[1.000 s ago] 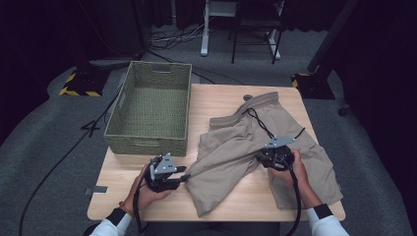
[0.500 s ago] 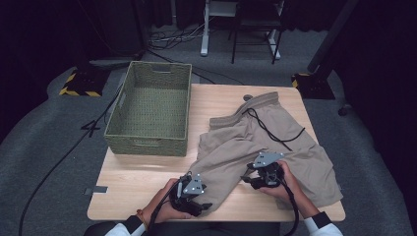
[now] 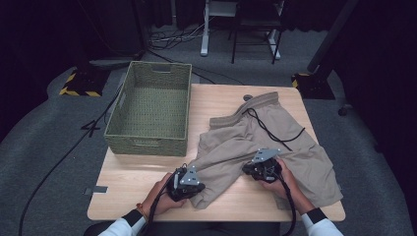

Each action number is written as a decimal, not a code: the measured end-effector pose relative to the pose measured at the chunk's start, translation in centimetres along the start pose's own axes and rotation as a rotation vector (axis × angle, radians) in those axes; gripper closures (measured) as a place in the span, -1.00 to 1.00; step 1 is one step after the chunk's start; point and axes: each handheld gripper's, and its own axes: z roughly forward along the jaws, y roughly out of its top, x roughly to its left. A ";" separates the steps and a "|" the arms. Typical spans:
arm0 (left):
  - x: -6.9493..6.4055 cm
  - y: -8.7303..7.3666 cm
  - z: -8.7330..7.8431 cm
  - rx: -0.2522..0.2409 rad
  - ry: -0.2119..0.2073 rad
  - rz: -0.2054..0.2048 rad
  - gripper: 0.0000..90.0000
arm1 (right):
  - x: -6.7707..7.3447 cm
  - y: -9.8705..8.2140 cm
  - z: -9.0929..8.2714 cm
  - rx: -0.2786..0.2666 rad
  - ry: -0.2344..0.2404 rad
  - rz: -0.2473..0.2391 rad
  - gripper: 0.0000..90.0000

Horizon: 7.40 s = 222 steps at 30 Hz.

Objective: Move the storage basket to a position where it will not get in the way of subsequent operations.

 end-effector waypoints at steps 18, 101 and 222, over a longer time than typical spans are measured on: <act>4.4 -0.4 -5.2 -0.173 0.130 -0.110 1.00 | -3.3 1.7 -5.7 -0.203 -0.050 0.130 1.00; -2.3 3.0 0.6 0.109 -0.161 0.073 -0.18 | -4.8 -10.2 -9.3 0.092 -0.287 0.324 -0.13; 2.3 8.7 5.8 0.052 0.148 0.000 -0.23 | -5.7 -3.3 -3.9 -0.004 -0.183 0.259 -0.17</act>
